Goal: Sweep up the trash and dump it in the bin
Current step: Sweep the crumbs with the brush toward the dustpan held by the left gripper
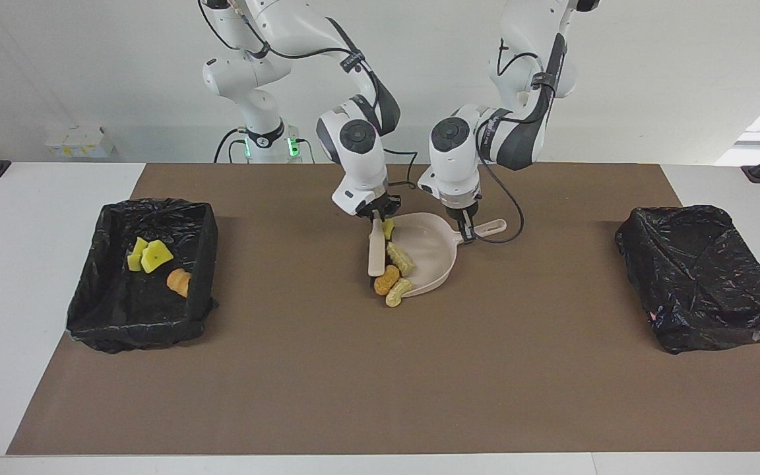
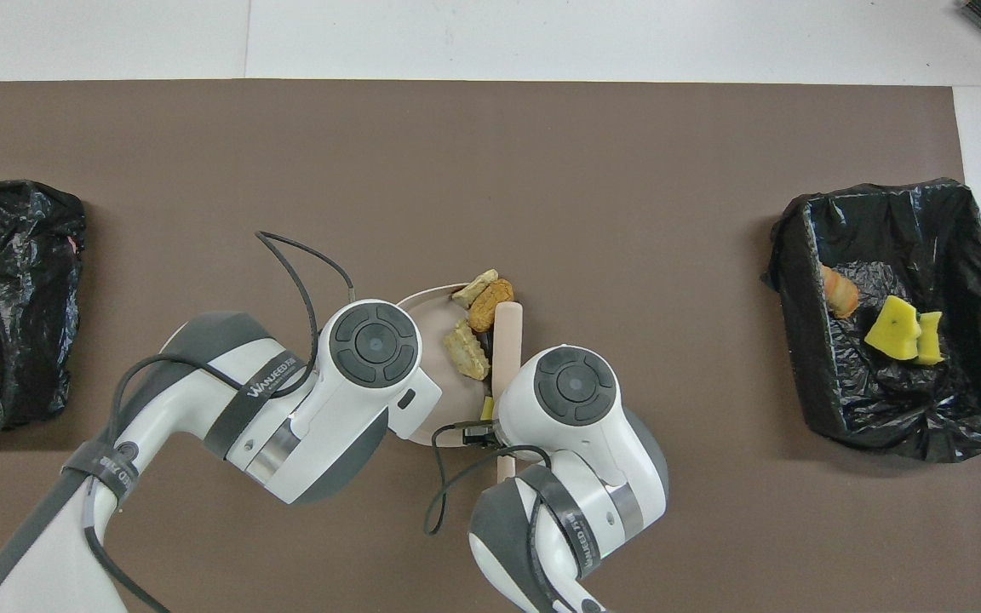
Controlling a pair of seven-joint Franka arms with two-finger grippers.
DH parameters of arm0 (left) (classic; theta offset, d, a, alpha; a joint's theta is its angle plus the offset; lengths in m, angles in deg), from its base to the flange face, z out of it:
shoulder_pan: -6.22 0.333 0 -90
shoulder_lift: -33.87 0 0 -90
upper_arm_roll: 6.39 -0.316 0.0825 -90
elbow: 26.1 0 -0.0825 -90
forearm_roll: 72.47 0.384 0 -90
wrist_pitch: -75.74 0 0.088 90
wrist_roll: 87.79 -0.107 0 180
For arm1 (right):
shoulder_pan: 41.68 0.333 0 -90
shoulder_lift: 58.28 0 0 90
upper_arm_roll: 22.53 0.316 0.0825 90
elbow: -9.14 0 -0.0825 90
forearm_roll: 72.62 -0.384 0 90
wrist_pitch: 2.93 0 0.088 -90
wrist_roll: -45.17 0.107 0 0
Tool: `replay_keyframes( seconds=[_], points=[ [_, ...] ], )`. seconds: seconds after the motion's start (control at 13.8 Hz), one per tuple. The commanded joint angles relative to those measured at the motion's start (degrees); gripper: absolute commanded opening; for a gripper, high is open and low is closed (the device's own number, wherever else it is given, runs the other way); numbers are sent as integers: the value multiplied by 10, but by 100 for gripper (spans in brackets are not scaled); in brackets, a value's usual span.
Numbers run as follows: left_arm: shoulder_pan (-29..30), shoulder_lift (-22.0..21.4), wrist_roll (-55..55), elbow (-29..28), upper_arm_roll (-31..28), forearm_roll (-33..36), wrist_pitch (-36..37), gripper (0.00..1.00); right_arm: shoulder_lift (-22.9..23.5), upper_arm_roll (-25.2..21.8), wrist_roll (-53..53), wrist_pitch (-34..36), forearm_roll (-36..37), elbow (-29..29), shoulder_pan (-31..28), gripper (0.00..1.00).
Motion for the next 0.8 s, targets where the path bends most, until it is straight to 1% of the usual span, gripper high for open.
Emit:
replay_keyframes(
  seconds=[0.0, 0.15, 0.22, 0.44, 0.51, 0.58, 0.65, 0.73],
  points=[
    [-6, -22, 4, -31, -6, -6, -21, 0, 28, 0, -27, -5, -48, 56, 17, 0],
    [-2, -22, 4, -31, -6, -5, -28, 0, 34, 0, -23, 9, -49, 80, 21, 0],
    [-1, -21, 4, -31, -7, -6, -28, 0, 33, 0, -22, 15, -49, 81, 20, 0],
    [15, -20, 4, -31, -8, -6, -31, 0, -1, -6, -15, 81, -47, 83, -1, 0],
    [19, -19, 4, -30, -8, -6, -31, 0, -18, -7, -13, 102, -40, 84, -17, 0],
    [27, -18, 4, -31, -8, -6, -30, 0, -24, -8, -14, 124, -37, 88, -34, 0],
    [37, -17, 4, -30, -8, -6, -27, 0, -30, -8, -17, 143, -25, 94, -48, 0],
    [40, -17, 4, -30, -9, -6, -27, 0, -31, -8, -22, 160, 9, 101, -56, 0]
  ],
)
